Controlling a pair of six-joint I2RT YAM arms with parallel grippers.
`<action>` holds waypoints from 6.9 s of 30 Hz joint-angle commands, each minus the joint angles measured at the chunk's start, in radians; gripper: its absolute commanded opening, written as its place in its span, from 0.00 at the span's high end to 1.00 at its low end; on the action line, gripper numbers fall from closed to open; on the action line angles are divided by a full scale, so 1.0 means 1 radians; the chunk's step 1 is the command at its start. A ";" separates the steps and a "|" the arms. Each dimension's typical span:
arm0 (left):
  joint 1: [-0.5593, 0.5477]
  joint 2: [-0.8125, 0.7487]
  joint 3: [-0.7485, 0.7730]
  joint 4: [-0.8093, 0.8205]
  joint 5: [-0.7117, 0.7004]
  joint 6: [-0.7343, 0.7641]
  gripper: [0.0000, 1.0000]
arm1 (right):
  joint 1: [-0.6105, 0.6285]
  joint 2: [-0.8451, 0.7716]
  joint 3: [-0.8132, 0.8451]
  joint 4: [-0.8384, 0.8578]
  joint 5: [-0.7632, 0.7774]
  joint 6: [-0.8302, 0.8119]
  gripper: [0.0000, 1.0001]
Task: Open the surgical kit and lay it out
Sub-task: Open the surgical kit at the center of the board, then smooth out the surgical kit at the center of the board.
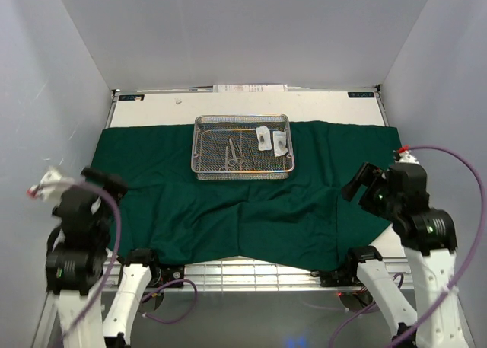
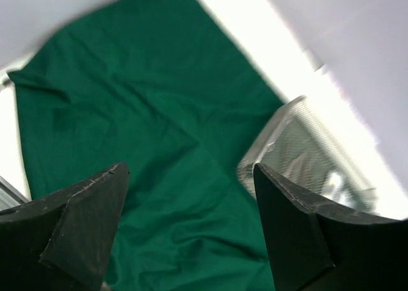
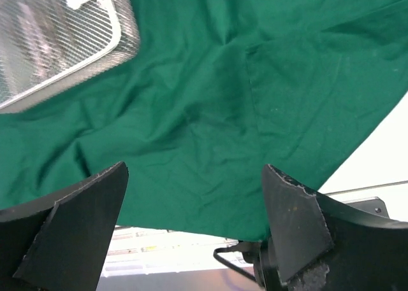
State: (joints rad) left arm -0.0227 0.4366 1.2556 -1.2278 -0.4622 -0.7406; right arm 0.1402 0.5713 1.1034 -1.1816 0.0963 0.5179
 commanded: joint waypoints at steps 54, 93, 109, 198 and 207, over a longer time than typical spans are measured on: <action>0.219 1.927 0.591 0.671 0.089 0.221 0.16 | -0.301 1.635 0.544 0.729 0.158 -0.257 0.20; 0.236 2.191 0.893 0.608 0.074 0.257 1.00 | -0.361 1.917 0.947 0.660 -0.079 -0.275 0.92; 0.237 2.206 0.924 0.656 0.154 0.231 0.98 | -0.403 2.006 1.127 0.746 -0.224 -0.263 0.92; 0.155 1.252 -0.070 0.591 0.194 0.202 0.03 | -0.429 0.815 -0.128 0.347 0.422 -0.039 0.92; 0.153 1.330 -0.036 0.603 0.238 0.181 0.03 | -0.655 0.765 -0.152 0.137 0.640 0.151 0.92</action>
State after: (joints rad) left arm 0.1352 1.7576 1.1969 -0.6445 -0.2459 -0.5499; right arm -0.4385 1.3605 0.9478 -0.9066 0.6216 0.5457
